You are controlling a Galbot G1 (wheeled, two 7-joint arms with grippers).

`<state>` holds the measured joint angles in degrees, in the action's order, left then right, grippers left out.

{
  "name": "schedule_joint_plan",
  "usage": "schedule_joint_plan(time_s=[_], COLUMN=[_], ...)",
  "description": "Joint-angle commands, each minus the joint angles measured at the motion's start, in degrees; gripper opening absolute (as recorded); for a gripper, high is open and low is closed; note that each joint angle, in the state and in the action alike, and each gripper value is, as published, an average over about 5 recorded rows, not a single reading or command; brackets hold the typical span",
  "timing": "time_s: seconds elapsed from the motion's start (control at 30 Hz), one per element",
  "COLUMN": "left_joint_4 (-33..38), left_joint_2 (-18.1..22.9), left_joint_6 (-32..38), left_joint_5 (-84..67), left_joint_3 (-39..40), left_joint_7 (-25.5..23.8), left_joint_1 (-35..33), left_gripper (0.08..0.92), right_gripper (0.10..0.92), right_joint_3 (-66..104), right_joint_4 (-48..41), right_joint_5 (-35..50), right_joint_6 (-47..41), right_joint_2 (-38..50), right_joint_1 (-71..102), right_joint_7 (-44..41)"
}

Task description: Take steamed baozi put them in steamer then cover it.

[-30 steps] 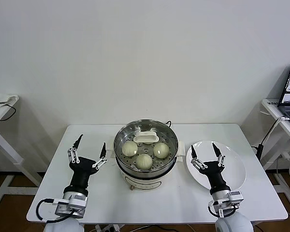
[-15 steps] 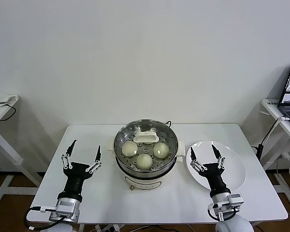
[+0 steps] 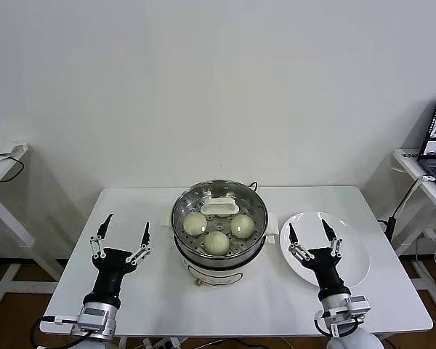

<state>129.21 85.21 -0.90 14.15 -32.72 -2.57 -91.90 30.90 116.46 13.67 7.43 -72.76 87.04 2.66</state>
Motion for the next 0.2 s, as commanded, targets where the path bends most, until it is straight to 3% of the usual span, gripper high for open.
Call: schedule_joint_plan(time_s=[0.03,0.2], left_joint_4=[-0.35,-0.28], left_joint_2=[-0.58,-1.08], left_joint_6=[0.75,1.05], left_joint_5=[-1.26,-1.25], left_joint_3=[-0.20,0.25], left_joint_7=[-0.09,-0.11], left_joint_1=[-0.53,-0.72], left_gripper=[0.823,0.823], right_gripper=[0.823,0.823], right_joint_3=[1.11,2.04], right_joint_4=[1.92,2.76], right_joint_5=[-0.25,-0.19], right_joint_6=[-0.13,-0.25], right_joint_2=[-0.08,-0.34], right_joint_1=[2.19,3.45], right_joint_7=[0.57,0.48])
